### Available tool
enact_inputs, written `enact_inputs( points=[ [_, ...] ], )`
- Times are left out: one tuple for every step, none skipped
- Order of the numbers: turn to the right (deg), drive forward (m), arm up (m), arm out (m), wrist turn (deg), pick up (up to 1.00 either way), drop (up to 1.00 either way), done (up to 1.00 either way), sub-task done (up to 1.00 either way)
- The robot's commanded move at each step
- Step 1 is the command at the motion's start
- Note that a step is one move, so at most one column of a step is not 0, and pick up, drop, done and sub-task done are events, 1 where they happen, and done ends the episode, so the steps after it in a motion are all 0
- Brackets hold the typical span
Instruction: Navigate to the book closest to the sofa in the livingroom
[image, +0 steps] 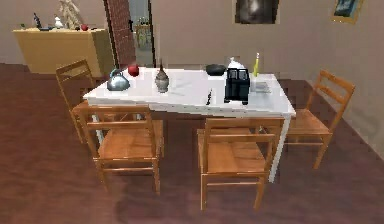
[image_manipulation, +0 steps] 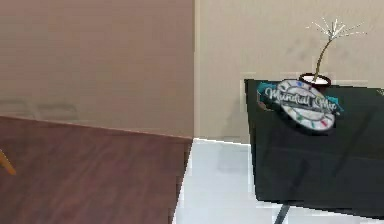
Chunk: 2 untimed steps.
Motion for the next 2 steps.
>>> enact_inputs(
  points=[
    [-33.0,0.00,0.00,0.00,0.0,0.00,0.00,0.00,0.00],
    [0.0,0.50,0.00,0.00,0.0,0.00,0.00,0.00,0.00]
  ],
)
